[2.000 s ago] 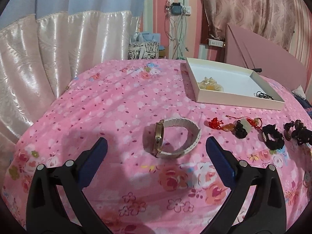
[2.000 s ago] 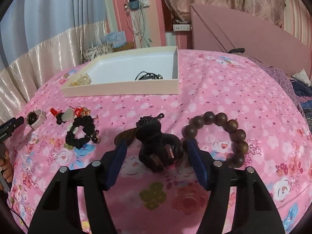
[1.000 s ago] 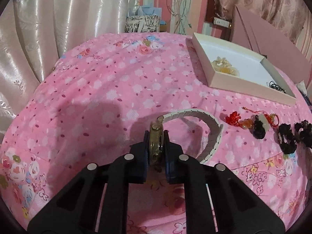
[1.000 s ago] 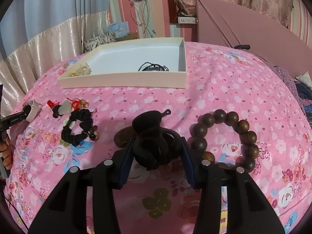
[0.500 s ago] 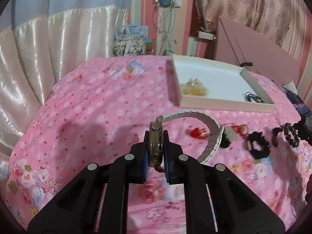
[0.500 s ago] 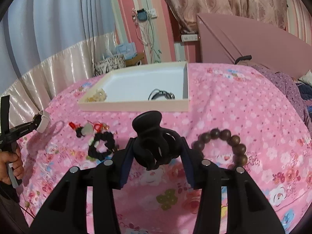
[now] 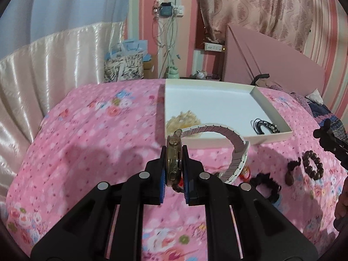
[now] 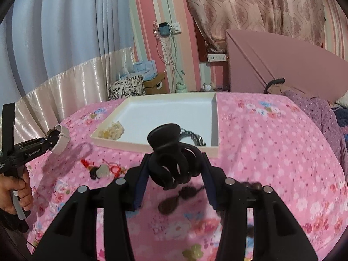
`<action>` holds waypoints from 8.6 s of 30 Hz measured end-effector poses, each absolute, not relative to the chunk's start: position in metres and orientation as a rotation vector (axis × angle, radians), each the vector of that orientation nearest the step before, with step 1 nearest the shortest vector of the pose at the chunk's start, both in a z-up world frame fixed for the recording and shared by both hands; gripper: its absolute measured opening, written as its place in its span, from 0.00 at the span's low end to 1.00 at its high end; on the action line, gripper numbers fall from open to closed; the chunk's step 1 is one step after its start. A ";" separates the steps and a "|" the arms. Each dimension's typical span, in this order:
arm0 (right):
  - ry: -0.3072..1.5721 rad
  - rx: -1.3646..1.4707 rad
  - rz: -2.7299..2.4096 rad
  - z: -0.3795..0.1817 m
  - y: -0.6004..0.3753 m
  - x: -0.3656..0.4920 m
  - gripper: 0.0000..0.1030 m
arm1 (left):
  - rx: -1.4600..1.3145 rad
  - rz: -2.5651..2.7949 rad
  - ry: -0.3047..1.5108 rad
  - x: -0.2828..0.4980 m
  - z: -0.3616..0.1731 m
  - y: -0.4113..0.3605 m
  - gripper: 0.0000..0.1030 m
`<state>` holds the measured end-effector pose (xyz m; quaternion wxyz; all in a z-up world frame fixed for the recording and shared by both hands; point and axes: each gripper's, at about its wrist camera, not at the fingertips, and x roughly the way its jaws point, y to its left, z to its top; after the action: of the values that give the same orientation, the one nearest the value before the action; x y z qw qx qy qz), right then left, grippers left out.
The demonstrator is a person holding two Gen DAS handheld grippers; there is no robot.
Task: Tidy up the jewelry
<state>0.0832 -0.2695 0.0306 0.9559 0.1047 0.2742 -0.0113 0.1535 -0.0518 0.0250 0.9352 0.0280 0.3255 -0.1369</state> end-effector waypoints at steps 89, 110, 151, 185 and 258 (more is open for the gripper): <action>0.532 0.106 -0.173 -0.018 -0.253 0.005 0.77 | 0.080 -0.184 0.447 0.033 -0.009 -0.022 0.92; 0.541 0.094 -0.197 -0.025 -0.250 0.005 0.85 | 0.106 -0.177 0.479 0.035 -0.013 -0.028 0.96; 0.748 0.227 -0.107 -0.048 -0.273 0.111 0.64 | 0.082 -0.338 0.835 0.132 -0.059 -0.127 0.16; 0.574 0.200 -0.059 0.025 -0.264 0.066 0.23 | 0.023 -0.398 0.670 0.092 -0.002 -0.084 0.02; 0.860 0.134 -0.172 -0.011 -0.320 0.365 0.23 | 0.103 -0.244 0.840 0.388 -0.020 -0.154 0.02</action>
<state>0.3650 -0.3203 -0.0109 0.9032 0.0649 0.4160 -0.0833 0.3880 -0.1538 -0.0204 0.9047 0.0498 0.4064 -0.1181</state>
